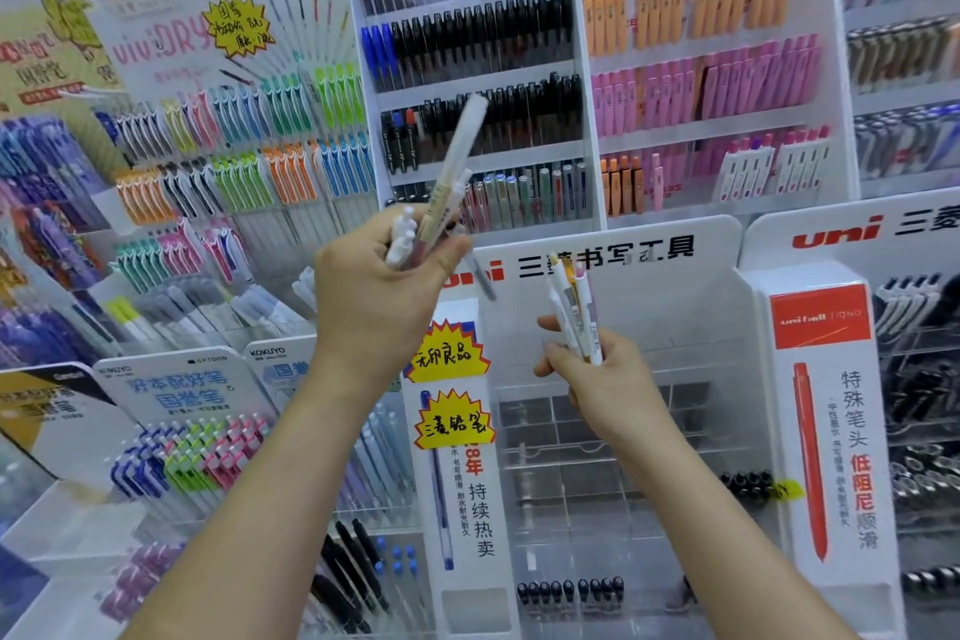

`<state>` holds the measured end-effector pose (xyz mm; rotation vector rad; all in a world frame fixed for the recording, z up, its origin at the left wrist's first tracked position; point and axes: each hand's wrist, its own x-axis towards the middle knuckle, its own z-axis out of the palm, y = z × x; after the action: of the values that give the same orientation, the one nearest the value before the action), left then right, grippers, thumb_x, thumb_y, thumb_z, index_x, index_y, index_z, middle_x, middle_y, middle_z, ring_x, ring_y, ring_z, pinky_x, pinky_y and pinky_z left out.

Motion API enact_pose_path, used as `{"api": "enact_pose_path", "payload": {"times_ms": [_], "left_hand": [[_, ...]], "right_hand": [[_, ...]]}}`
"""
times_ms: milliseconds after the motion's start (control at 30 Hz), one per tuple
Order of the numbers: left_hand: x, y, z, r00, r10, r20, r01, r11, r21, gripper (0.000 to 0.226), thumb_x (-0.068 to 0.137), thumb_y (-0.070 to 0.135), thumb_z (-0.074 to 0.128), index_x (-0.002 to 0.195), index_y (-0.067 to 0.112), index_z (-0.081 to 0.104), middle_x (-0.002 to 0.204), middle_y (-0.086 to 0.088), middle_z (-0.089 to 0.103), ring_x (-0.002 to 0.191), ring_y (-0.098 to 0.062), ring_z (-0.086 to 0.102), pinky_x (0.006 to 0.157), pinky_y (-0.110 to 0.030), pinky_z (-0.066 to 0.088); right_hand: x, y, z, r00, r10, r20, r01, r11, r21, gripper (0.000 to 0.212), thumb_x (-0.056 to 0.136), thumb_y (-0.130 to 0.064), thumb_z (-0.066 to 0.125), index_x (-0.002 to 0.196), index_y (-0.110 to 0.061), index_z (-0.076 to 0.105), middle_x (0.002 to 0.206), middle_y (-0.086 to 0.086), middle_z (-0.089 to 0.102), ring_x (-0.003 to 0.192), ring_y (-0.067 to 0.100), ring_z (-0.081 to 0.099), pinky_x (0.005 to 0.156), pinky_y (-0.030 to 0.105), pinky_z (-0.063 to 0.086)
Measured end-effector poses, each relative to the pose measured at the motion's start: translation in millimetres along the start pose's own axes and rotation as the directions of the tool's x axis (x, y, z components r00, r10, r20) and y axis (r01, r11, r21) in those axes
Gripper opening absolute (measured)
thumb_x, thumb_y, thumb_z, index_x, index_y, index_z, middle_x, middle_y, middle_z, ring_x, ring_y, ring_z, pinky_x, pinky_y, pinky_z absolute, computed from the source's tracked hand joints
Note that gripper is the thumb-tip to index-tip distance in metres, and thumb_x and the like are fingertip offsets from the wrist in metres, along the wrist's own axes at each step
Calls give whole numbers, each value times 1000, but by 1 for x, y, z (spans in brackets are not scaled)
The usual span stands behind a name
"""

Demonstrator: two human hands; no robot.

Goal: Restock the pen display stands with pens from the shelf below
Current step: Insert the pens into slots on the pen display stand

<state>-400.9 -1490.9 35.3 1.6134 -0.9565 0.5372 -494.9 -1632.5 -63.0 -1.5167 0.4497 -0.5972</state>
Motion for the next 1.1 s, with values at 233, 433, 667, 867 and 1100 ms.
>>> {"api": "enact_pose_path", "payload": {"times_ms": [233, 433, 667, 867, 1100], "left_hand": [[4, 10, 37, 994, 62, 90, -59, 998, -34, 14, 80, 18, 77, 87, 29, 71, 71, 12, 68, 71, -13, 65, 65, -37, 54], [2, -3, 68, 966, 111, 234, -122, 992, 35, 16, 80, 26, 74, 85, 11, 71, 71, -6, 67, 68, -27, 59, 59, -43, 49], [-9, -11, 82, 897, -203, 392, 140, 973, 182, 13, 77, 27, 79, 74, 22, 67, 68, 4, 65, 68, -18, 60, 61, -34, 48], [-1, -7, 89, 803, -334, 494, 173, 923, 344, 19, 77, 31, 78, 79, 16, 68, 71, 1, 64, 66, -17, 58, 58, -30, 42], [11, -5, 86, 719, -430, 546, 238, 891, 387, 29, 80, 31, 75, 70, 10, 59, 55, -1, 46, 51, -19, 42, 51, -27, 31]], "right_hand": [[8, -8, -23, 993, 19, -120, -22, 1000, -20, 17, 94, -13, 56, 100, -24, 68, 77, 0, 71, 54, 6, 44, 57, 24, 36], [15, -15, -40, 989, 41, -141, -65, 984, -164, 12, 90, -13, 58, 90, -18, 68, 67, 0, 71, 53, 15, 42, 48, 25, 40], [13, -11, -41, 981, 12, -192, -29, 996, -89, 4, 87, -9, 63, 89, -10, 66, 64, 8, 68, 40, 1, 45, 46, 17, 39], [11, -11, -43, 977, 1, -212, -5, 1000, -19, 3, 86, -4, 64, 86, -7, 66, 66, 12, 63, 37, -1, 46, 41, 10, 35], [12, -9, -42, 974, -7, -225, 7, 1000, -1, 2, 86, -4, 65, 85, -5, 66, 65, 11, 63, 37, -1, 45, 41, 11, 35]]}}
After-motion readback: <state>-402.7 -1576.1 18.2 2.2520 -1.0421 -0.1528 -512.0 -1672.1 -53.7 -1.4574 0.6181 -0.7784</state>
